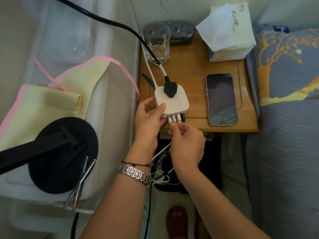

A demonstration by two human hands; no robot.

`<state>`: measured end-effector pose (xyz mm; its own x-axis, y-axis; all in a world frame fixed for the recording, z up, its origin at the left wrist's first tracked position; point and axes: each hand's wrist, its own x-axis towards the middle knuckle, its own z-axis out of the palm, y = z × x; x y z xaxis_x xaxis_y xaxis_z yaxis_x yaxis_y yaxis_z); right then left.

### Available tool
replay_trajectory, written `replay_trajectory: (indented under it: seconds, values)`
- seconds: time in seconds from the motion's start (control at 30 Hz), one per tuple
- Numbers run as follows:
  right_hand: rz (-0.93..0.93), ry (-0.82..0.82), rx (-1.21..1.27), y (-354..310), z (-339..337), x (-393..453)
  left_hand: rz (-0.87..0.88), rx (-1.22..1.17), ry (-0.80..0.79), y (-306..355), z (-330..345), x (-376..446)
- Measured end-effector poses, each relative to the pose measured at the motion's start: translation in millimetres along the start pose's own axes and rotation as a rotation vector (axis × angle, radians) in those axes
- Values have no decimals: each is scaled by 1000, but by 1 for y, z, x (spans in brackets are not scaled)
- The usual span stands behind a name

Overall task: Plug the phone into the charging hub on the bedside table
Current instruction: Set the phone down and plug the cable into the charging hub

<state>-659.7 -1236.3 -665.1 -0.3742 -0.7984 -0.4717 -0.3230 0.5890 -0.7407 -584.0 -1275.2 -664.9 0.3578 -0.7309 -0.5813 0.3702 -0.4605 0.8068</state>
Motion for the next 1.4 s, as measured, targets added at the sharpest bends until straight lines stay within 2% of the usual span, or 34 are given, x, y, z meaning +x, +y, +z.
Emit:
replay_trajectory:
  seconds: [0.8,0.97,1.2,1.4]
  values:
    - [-49,221,24,-6,20,-4,32,-42,42,-9,2,0]
    - [-73,220,-2,-6,21,-4,28,-24,56,-9,2,1]
    - [-114,30,-47,-4,8,1,43,55,88,-8,1,-2]
    - [-51,-102,-24,1,-12,2,62,153,141,-7,5,-3]
